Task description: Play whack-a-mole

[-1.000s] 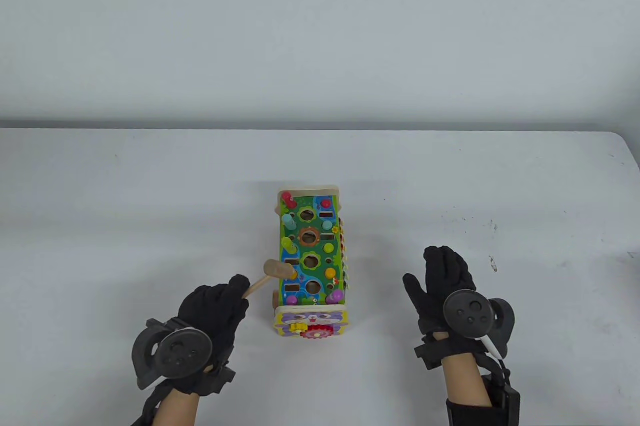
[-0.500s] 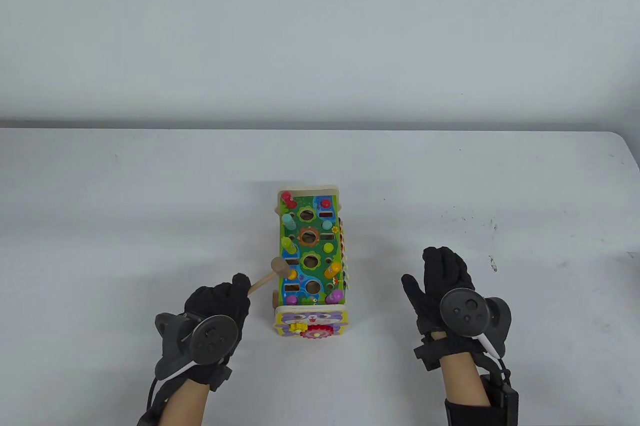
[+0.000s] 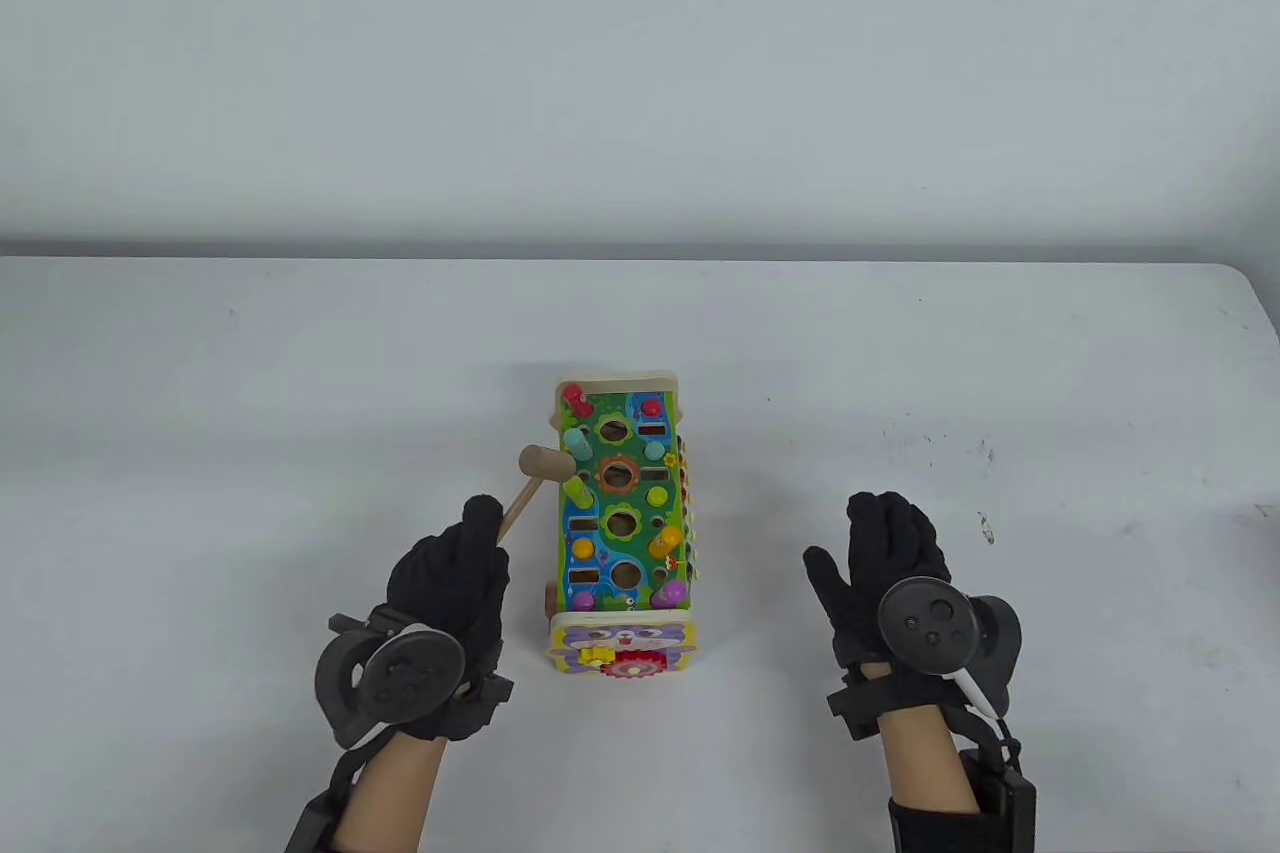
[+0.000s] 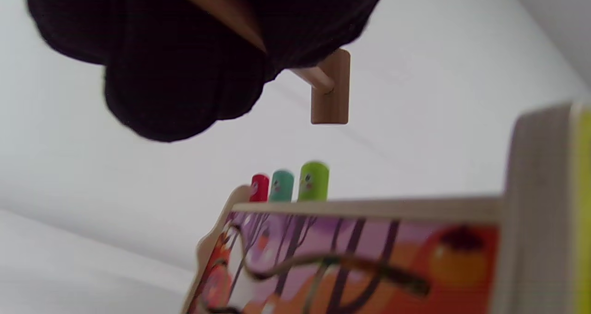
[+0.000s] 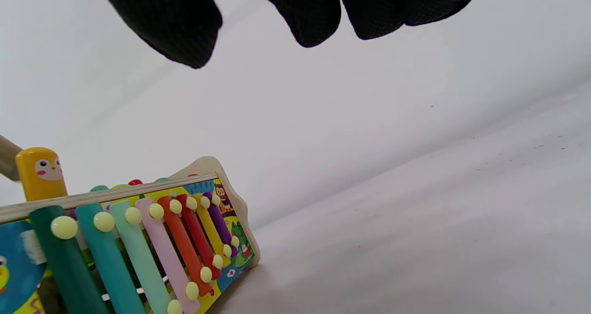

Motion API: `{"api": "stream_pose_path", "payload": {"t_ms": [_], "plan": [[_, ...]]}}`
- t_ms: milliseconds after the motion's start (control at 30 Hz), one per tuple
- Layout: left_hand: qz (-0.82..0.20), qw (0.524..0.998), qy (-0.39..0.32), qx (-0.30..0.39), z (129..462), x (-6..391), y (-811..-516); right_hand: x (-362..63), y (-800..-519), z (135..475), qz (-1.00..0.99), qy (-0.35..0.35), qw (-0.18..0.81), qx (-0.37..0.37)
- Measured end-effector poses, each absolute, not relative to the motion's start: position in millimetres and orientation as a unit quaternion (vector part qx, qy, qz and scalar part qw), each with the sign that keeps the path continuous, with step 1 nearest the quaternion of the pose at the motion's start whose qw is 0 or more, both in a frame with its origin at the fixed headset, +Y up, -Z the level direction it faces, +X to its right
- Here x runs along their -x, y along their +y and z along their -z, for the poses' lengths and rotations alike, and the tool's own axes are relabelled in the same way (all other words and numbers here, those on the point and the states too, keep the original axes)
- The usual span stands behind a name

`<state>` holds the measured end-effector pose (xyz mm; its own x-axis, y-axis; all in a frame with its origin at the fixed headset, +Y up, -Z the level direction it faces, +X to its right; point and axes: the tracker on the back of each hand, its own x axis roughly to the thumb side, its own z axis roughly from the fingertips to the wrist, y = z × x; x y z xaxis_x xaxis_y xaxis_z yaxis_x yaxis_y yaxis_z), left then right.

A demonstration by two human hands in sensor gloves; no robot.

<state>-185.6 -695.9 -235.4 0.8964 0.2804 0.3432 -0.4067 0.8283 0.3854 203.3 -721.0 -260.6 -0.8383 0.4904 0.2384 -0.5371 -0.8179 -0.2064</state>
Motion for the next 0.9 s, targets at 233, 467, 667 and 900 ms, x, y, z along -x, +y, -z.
{"api": "stream_pose_path", "payload": {"t_ms": [233,467,667,900], "plan": [[-0.186,0.940,-0.132,-0.254,232.5,186.9,-690.6,-203.2,-721.2,260.8,-0.950,-0.130,0.272,-0.086],[-0.315,0.885,-0.121,-0.321,231.9,201.4,-675.9,-203.3,-721.1,260.4,-0.948,-0.133,0.276,-0.088],[-0.308,0.907,-0.113,-0.265,262.9,191.6,-683.0,-204.0,-721.2,260.4,-0.948,-0.135,0.274,-0.086],[-0.166,0.963,-0.099,-0.186,281.0,180.2,-691.2,-204.4,-722.6,261.8,-0.951,-0.124,0.271,-0.083]]}}
